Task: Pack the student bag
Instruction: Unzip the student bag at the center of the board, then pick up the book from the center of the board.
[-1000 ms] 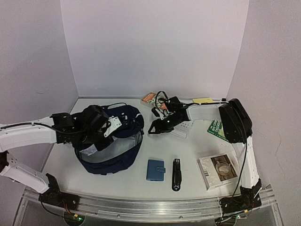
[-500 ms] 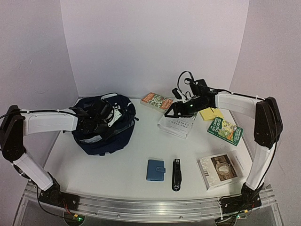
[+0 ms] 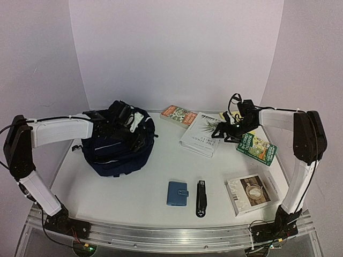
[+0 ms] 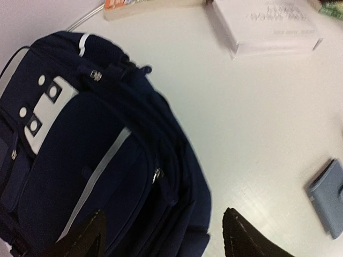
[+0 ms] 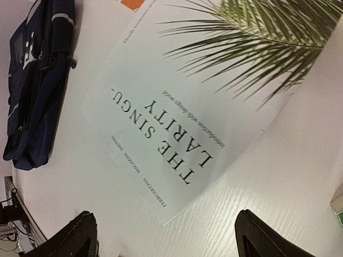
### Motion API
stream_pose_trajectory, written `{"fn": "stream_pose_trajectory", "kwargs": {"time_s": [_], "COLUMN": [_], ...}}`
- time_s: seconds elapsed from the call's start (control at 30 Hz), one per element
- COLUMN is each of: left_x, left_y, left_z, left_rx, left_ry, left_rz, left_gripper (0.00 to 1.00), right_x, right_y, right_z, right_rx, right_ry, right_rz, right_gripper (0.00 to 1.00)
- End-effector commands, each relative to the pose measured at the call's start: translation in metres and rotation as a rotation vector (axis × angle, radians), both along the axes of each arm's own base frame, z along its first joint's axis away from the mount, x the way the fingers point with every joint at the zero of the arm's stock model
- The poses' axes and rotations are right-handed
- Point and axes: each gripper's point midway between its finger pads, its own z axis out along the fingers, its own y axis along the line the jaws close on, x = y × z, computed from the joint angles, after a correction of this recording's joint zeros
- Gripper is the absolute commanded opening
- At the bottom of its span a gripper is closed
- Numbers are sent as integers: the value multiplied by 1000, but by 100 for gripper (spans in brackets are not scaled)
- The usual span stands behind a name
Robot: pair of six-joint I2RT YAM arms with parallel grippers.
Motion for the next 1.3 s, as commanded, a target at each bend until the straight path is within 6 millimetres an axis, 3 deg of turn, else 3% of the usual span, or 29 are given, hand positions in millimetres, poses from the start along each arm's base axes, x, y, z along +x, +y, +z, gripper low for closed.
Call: {"fn": "stream_pose_trajectory", "kwargs": {"time_s": [0.0,0.13,0.37,0.43,0.6,0.7,0.93,1.07,1.27], "left_x": [25,52,96,112,163,177,181,175,139], "left_y": [-59,-99,-150,-151,-132,-143,-174,-185,-220], "left_z": [36,38,23,19,21,10,-34,-49,-65], "left_rx": [-272,-400,-569,-601,-693,-696,-740,-744,-736], "left_ry": [45,101,188,190,153,168,288,318,377], "left_rz": [-15,2,33,59,183,164,108,85,-17], "left_gripper": [78,82,87,87,87,87,83,84,83], "right_x": [16,26,37,39,42,48,51,44,32], "right_y": [-13,-13,-10,-10,-9,-8,-7,-6,-2], "right_z": [-11,-20,-34,-34,-33,-38,-55,-65,-78], "right_rx": [-33,-32,-26,-20,-16,-13,-5,7,29], "right_ry": [12,28,50,49,39,44,86,124,170], "right_rz": [-67,-86,-93,-88,-92,-104,-130,-140,-133], "right_gripper": [89,89,89,89,89,89,88,87,83]}}
